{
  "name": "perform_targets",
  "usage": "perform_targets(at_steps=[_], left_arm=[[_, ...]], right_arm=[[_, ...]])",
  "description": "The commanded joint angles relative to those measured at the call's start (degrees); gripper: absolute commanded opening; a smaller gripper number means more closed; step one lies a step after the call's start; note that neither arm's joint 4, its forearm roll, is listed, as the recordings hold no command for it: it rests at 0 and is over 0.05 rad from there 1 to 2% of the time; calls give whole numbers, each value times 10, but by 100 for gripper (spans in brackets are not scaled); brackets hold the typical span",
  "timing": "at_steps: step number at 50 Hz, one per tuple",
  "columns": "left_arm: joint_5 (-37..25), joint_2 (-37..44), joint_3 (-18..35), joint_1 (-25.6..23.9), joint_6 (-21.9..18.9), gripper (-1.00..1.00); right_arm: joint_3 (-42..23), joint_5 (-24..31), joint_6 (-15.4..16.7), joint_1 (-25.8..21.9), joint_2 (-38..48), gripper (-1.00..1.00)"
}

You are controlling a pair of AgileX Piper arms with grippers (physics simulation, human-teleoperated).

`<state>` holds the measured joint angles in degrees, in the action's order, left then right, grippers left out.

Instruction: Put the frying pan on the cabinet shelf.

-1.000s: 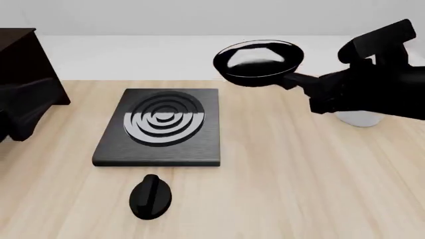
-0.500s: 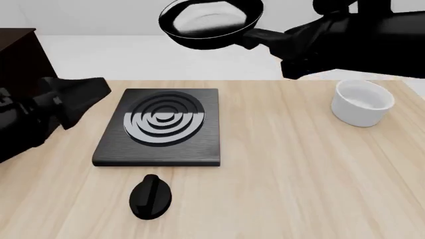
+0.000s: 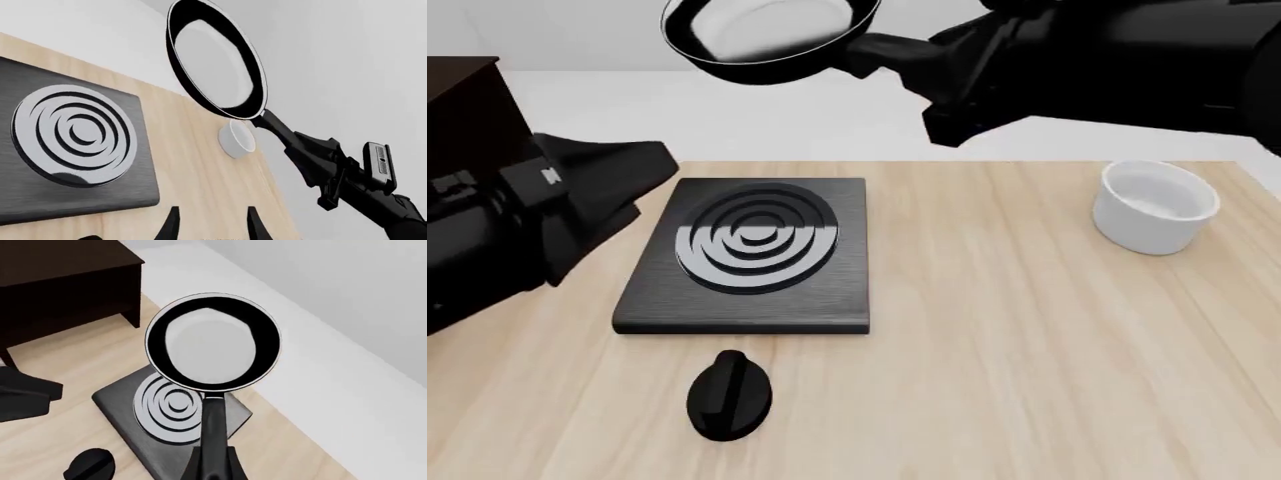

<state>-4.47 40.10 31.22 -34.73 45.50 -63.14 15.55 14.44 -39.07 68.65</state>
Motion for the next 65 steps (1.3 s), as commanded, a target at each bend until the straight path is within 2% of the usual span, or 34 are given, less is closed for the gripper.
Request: perform_targets(at_steps=[1, 3, 4, 8, 14, 22, 24, 29, 35, 46, 56, 65], left_arm=[[19, 43, 24, -25, 18, 100], [30, 50, 20, -29, 28, 100], [44, 53, 12, -25, 48, 100], [54, 65, 25, -37, 35, 100], [77, 84, 17, -47, 46, 100], [99, 103, 11, -47, 62, 100], [95, 113, 21, -49, 50, 100], [101, 127, 27, -66, 63, 100], [108, 137, 37, -72, 75, 100], [118, 159, 44, -89, 83, 100], [116, 152, 47, -109, 92, 100], [113, 141, 47, -98, 92, 100]], right_arm=[[-29, -27, 6, -29, 13, -100], [-31, -27, 6, -31, 14, -100], [-32, -27, 6, -34, 15, -100], [-29, -36, 6, -43, 18, -100], [-28, -37, -2, -51, 22, -100], [-21, -45, 4, -61, 18, -100], [-18, -49, 4, -66, 19, -100], [-12, -60, 6, -74, 17, -100], [1, -82, -10, -87, 13, -100], [24, -112, -21, -104, 25, -100], [26, -121, -25, -101, 22, -100], [33, -129, -25, -96, 20, -100]])
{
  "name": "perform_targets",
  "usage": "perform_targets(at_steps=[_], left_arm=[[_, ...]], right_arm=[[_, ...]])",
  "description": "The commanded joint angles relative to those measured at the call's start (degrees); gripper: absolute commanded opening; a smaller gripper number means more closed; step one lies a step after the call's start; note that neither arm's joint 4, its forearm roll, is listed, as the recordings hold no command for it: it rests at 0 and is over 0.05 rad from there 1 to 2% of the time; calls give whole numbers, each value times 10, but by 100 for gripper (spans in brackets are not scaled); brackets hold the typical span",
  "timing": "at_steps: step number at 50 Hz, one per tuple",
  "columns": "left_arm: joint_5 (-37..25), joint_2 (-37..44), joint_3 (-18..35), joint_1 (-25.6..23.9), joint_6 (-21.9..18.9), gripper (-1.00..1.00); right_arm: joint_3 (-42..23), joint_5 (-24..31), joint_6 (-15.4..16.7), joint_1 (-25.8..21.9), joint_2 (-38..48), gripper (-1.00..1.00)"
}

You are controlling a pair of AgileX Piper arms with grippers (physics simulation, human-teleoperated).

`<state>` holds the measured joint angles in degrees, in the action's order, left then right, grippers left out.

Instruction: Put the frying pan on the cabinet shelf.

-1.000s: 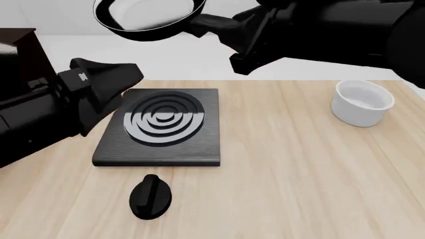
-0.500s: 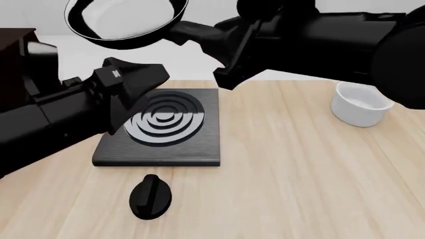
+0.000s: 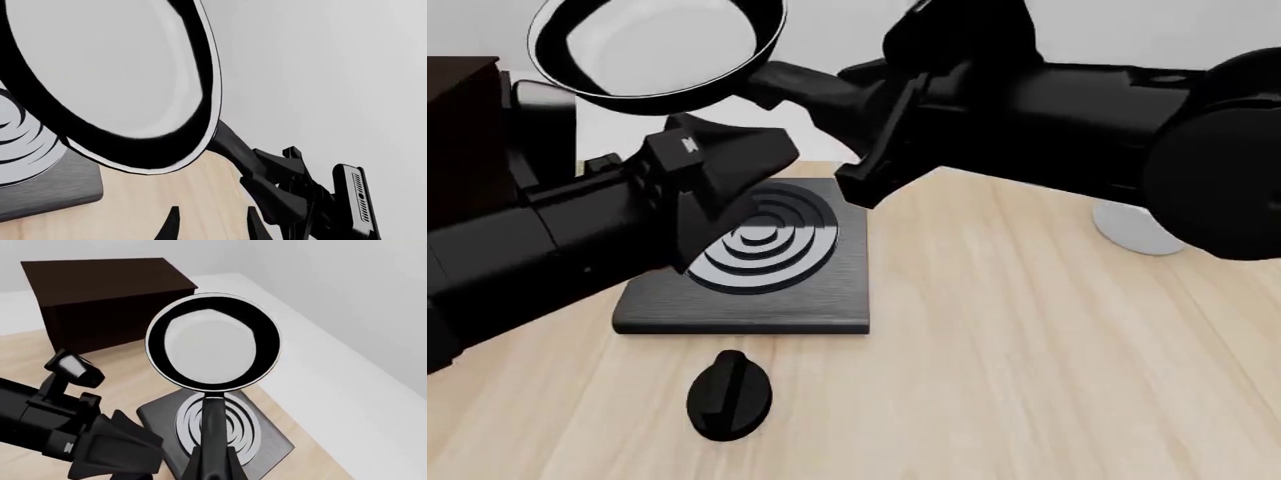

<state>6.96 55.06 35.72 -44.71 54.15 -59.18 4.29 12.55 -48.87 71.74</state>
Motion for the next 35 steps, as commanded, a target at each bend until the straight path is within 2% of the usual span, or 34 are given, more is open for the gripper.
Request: perform_targets(at_steps=[1, 35], left_arm=[[-4, -9, 3, 2, 6, 100], [-9, -19, 25, 29, 23, 100]], right_arm=[[-6, -16, -5, 2, -11, -100], [18, -21, 8, -9, -16, -100]])
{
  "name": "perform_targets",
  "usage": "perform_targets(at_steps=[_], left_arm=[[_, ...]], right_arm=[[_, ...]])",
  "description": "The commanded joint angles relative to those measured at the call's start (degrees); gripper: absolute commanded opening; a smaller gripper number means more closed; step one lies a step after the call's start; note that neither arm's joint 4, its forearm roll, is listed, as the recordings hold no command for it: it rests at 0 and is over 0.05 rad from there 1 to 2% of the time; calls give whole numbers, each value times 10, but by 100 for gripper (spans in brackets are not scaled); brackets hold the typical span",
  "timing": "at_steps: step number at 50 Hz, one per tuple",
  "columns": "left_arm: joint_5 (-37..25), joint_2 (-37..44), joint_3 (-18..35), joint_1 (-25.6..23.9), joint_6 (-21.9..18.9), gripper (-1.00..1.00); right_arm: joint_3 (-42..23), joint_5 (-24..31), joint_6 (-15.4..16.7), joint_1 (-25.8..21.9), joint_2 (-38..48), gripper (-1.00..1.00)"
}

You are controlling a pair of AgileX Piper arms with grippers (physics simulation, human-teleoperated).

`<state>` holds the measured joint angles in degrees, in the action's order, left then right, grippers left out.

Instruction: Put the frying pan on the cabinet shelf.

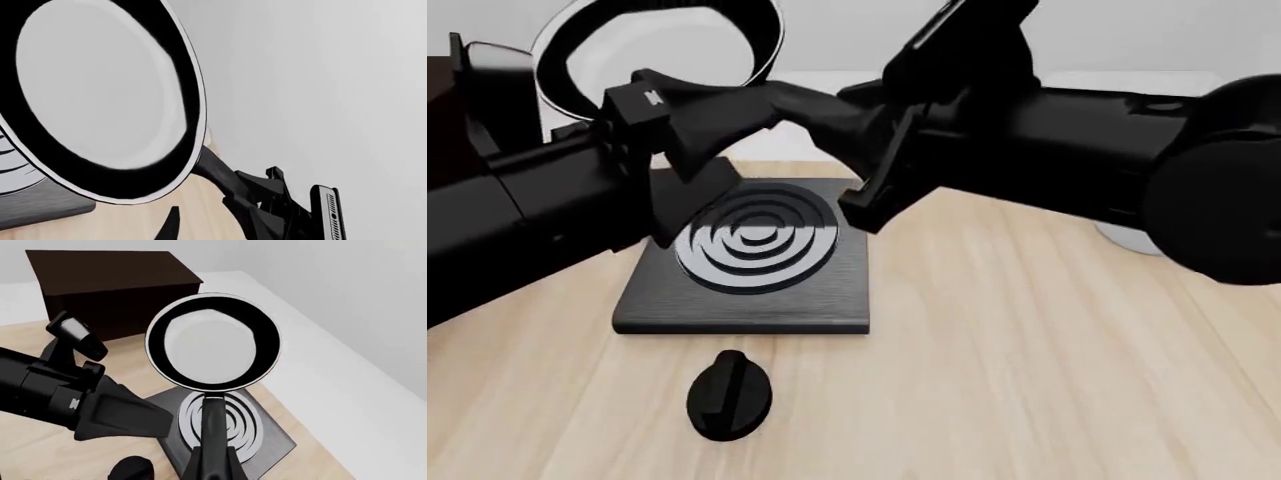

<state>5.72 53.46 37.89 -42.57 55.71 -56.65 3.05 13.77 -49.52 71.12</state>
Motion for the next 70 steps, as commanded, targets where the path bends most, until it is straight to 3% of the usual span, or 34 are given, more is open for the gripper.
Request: perform_targets(at_steps=[1, 57, 70], left_arm=[[3, -4, 4, 10, 8, 100], [55, 55, -11, 9, 21, 100], [51, 72, 12, -2, 19, 100]], right_arm=[[-8, -8, -4, -2, -10, -100], [23, -37, -17, -20, -13, -100], [34, -43, -23, -29, -18, -100]])
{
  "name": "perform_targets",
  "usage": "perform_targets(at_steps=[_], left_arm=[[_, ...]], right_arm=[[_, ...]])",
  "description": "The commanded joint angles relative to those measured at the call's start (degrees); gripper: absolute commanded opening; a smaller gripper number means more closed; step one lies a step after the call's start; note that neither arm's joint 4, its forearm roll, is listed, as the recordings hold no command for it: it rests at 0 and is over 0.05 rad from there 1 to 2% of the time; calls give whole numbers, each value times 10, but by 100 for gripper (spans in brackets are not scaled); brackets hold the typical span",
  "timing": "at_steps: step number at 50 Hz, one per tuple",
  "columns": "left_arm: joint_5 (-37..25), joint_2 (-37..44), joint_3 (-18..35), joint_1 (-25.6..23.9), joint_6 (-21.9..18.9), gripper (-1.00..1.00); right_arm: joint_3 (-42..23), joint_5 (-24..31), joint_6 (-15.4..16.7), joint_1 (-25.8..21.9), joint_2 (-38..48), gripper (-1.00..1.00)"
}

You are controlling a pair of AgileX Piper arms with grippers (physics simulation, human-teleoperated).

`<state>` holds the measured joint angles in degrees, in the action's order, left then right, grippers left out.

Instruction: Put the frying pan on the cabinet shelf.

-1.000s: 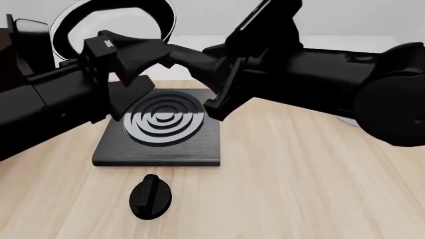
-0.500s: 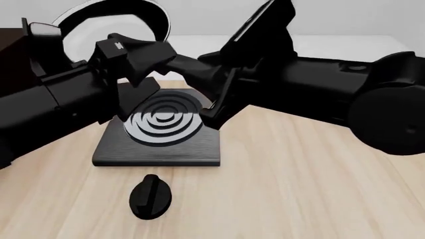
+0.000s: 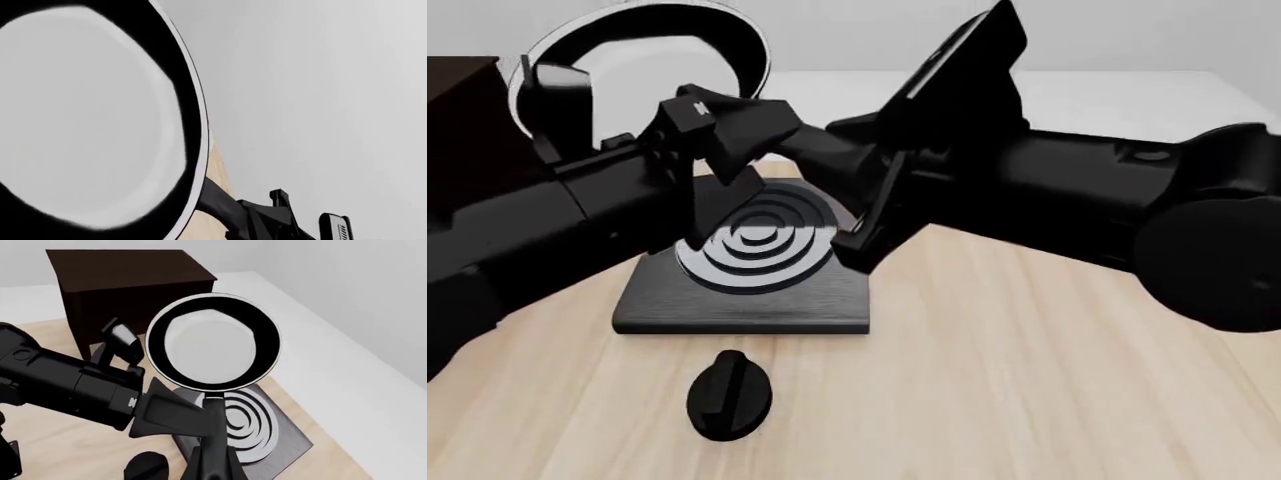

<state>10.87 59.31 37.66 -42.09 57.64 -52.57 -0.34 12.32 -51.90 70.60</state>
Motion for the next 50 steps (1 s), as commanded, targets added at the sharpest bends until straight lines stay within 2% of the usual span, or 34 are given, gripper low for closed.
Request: perform_targets(at_steps=[1, 27, 35, 36, 50], left_arm=[[-2, 15, 18, -8, -2, 100], [29, 63, 30, -4, -6, 100], [47, 86, 17, 2, 12, 100], [48, 86, 15, 9, 14, -100], [54, 105, 16, 23, 21, -100]], right_arm=[[-7, -8, -8, -6, -12, -100], [14, -18, -12, -13, -17, -100], [21, -27, -12, -12, -20, -100], [22, -28, -13, -12, -21, -100], [32, -37, -13, -19, -23, -100]])
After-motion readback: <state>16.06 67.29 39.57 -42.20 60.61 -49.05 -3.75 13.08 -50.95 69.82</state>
